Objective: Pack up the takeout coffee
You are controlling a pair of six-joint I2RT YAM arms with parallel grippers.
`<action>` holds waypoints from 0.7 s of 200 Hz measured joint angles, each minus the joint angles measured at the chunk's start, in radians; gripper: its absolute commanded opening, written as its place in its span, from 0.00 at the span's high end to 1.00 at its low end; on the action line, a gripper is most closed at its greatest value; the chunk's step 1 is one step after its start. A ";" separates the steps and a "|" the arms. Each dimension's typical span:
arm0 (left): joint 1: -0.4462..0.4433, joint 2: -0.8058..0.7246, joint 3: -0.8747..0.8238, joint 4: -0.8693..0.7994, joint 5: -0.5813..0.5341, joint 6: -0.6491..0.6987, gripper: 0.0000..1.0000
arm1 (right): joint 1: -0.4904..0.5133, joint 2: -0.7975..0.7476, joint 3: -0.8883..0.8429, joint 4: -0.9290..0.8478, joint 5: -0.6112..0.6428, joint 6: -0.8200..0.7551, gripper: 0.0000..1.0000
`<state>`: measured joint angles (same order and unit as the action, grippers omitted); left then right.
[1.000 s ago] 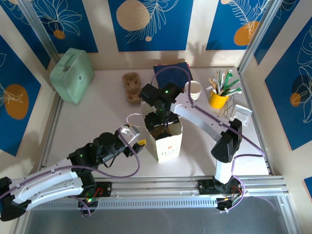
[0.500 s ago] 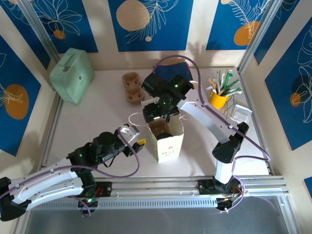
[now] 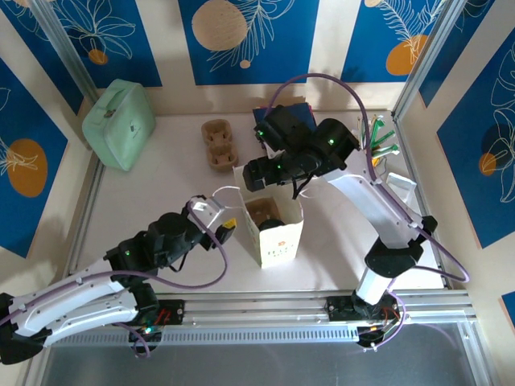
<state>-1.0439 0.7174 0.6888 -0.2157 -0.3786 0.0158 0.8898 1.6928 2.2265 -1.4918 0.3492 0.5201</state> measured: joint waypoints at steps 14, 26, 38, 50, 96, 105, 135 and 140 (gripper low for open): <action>0.000 0.002 0.023 -0.021 -0.027 -0.011 0.17 | 0.000 -0.014 0.000 0.012 0.006 0.000 0.14; 0.000 0.008 0.047 -0.045 -0.043 -0.025 0.15 | -0.002 -0.023 0.002 0.019 0.008 0.000 0.14; 0.000 0.018 0.072 -0.072 -0.055 -0.039 0.14 | -0.007 -0.025 0.013 0.020 0.011 0.000 0.14; 0.000 0.030 0.100 -0.109 -0.068 -0.050 0.14 | -0.010 -0.027 0.029 0.023 0.013 0.000 0.14; 0.000 0.022 0.166 -0.223 -0.079 -0.089 0.10 | -0.031 -0.046 0.048 0.039 0.039 -0.001 0.13; 0.000 0.018 0.182 -0.241 -0.083 -0.090 0.09 | -0.041 -0.054 0.048 0.045 0.048 0.000 0.13; 0.000 0.025 0.264 -0.289 -0.123 -0.085 0.08 | -0.092 -0.110 0.017 0.093 0.070 -0.009 0.13; 0.000 0.031 0.282 -0.294 -0.133 -0.084 0.07 | -0.104 -0.122 0.008 0.101 0.071 -0.013 0.13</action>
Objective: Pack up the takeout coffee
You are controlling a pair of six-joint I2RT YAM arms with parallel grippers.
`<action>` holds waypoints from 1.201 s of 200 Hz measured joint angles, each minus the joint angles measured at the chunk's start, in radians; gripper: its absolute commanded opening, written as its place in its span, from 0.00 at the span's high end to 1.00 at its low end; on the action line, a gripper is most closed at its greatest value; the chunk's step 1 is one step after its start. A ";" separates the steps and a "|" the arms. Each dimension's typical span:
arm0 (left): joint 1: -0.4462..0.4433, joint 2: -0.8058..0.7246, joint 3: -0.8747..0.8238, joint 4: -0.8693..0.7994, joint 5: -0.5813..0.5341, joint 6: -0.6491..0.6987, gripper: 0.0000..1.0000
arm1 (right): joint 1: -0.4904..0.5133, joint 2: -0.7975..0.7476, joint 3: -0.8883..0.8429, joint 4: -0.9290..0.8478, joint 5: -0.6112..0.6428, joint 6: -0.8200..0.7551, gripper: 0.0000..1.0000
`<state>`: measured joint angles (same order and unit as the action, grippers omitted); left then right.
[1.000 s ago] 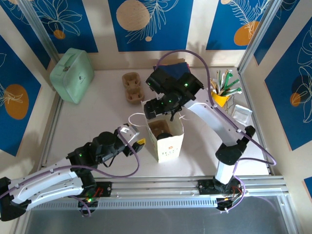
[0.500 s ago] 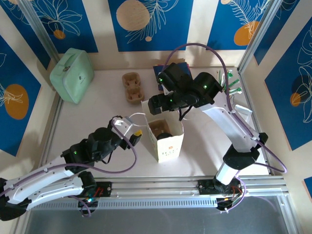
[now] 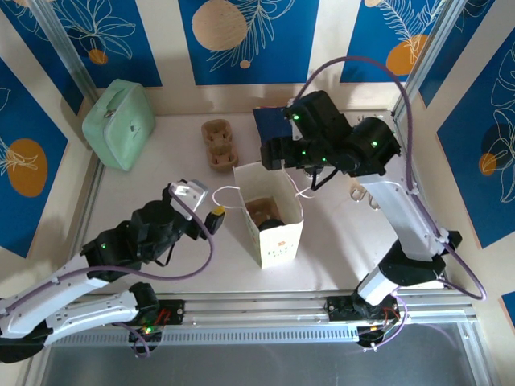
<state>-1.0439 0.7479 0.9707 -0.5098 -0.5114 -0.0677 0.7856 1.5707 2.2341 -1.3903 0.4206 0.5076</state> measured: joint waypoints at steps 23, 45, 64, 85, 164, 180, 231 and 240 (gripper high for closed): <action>0.000 0.025 0.074 -0.011 -0.067 0.023 0.05 | -0.063 -0.060 -0.061 0.053 0.003 -0.018 0.13; 0.000 0.037 0.113 -0.006 -0.128 0.050 0.03 | -0.148 -0.113 -0.139 0.110 -0.002 -0.039 0.12; 0.003 0.037 0.122 0.003 -0.181 0.081 0.00 | -0.253 -0.145 -0.205 0.159 -0.015 -0.056 0.12; 0.018 0.050 0.122 0.028 -0.236 0.130 0.01 | -0.370 -0.163 -0.274 0.217 -0.020 -0.076 0.12; 0.369 0.159 0.095 0.064 -0.220 0.098 0.01 | -0.617 -0.089 -0.371 0.351 -0.029 -0.061 0.16; 0.438 0.165 0.083 0.064 -0.175 0.065 0.01 | -0.661 -0.075 -0.413 0.355 -0.041 -0.040 0.17; 0.558 0.217 0.068 0.072 -0.023 -0.007 0.01 | -0.748 -0.022 -0.487 0.359 -0.054 -0.009 0.22; 0.566 0.219 0.063 0.077 0.002 -0.011 0.01 | -0.756 -0.016 -0.496 0.360 -0.054 -0.010 0.22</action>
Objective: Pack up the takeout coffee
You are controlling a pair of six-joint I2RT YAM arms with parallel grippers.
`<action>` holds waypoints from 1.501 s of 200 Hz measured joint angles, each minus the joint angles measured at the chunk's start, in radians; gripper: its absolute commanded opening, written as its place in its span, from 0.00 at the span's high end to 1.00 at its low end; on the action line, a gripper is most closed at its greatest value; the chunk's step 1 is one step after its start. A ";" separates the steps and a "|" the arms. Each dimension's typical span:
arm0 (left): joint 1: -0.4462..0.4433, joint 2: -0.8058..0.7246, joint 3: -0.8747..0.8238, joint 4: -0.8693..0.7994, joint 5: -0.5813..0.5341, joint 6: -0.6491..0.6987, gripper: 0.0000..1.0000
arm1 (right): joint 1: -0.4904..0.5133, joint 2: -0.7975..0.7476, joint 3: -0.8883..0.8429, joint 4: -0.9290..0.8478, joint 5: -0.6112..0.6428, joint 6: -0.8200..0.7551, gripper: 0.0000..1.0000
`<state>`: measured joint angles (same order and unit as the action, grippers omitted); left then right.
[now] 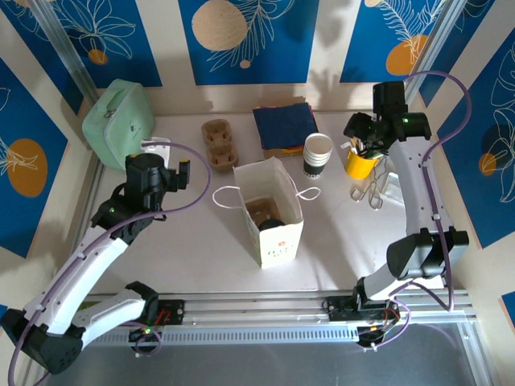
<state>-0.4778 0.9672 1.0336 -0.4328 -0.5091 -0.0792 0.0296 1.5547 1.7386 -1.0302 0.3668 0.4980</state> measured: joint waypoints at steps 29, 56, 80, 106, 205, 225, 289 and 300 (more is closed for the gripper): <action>0.018 0.013 -0.002 0.027 0.059 -0.004 0.01 | -0.023 0.007 -0.047 0.023 0.000 0.000 0.23; 0.031 0.031 -0.003 0.038 0.090 -0.018 0.01 | -0.046 0.007 -0.092 0.048 -0.001 -0.002 0.28; 0.038 0.038 -0.011 0.050 0.108 -0.023 0.01 | -0.069 0.007 -0.132 0.077 -0.006 -0.010 0.34; 0.042 0.038 -0.021 0.052 0.117 -0.026 0.01 | -0.096 0.018 -0.146 0.095 -0.018 -0.023 0.40; 0.057 0.038 -0.034 0.059 0.133 -0.029 0.01 | -0.156 0.143 -0.062 0.113 -0.111 -0.053 0.54; 0.058 0.038 -0.034 0.059 0.136 -0.029 0.01 | -0.156 0.176 -0.030 0.101 -0.126 -0.055 0.60; 0.070 0.038 -0.034 0.060 0.143 -0.036 0.01 | -0.154 0.213 -0.001 0.063 -0.135 -0.067 0.78; 0.071 0.038 -0.034 0.060 0.143 -0.037 0.01 | -0.154 0.213 0.003 0.057 -0.134 -0.072 0.79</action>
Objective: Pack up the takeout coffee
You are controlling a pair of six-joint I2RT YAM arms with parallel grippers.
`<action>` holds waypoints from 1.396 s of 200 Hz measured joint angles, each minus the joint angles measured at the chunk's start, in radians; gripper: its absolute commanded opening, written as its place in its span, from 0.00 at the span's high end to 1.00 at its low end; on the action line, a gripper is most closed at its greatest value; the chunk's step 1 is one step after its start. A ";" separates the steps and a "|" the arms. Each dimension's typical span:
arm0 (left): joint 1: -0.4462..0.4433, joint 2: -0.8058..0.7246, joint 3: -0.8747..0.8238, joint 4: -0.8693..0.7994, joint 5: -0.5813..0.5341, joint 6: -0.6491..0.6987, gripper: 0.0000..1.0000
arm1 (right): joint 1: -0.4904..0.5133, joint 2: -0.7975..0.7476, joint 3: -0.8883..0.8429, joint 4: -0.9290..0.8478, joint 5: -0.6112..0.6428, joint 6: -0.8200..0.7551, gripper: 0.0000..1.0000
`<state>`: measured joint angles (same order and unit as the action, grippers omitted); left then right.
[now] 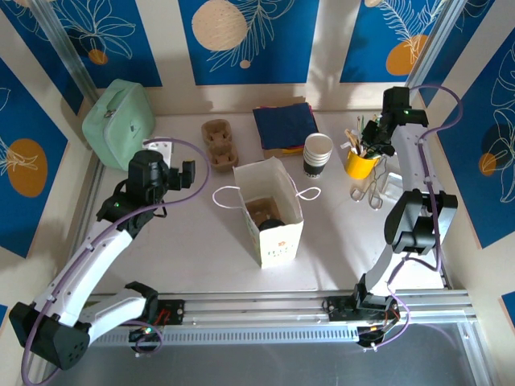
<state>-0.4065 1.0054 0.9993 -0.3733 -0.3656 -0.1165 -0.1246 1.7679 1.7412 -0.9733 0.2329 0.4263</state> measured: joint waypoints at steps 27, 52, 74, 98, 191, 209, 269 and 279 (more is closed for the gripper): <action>0.005 0.000 0.000 0.001 0.005 -0.008 0.01 | 0.000 0.003 0.021 -0.012 0.004 -0.006 0.80; 0.010 0.000 0.000 0.006 0.013 -0.010 0.01 | 0.000 0.003 0.040 -0.018 0.014 -0.017 0.85; 0.014 0.000 0.000 0.017 0.019 -0.011 0.01 | -0.001 0.003 0.047 -0.019 0.017 -0.024 0.90; 0.019 0.000 0.000 0.019 0.022 -0.010 0.01 | -0.001 0.004 0.047 -0.022 0.016 -0.026 0.91; 0.024 -0.001 -0.006 0.021 0.026 -0.018 0.01 | -0.001 0.010 0.047 -0.034 0.010 -0.026 0.85; 0.025 -0.002 -0.011 0.021 0.026 -0.018 0.01 | 0.001 0.016 0.047 -0.035 0.010 -0.026 0.85; 0.027 -0.003 -0.011 0.021 0.026 -0.018 0.01 | 0.001 0.020 0.051 -0.045 0.011 -0.027 0.93; 0.027 -0.003 -0.011 0.022 0.026 -0.018 0.01 | 0.003 0.020 0.054 -0.047 0.014 -0.029 0.94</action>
<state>-0.3794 1.0027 0.9878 -0.3515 -0.3397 -0.1349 -0.1219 1.7882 1.7950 -1.0199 0.2466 0.3969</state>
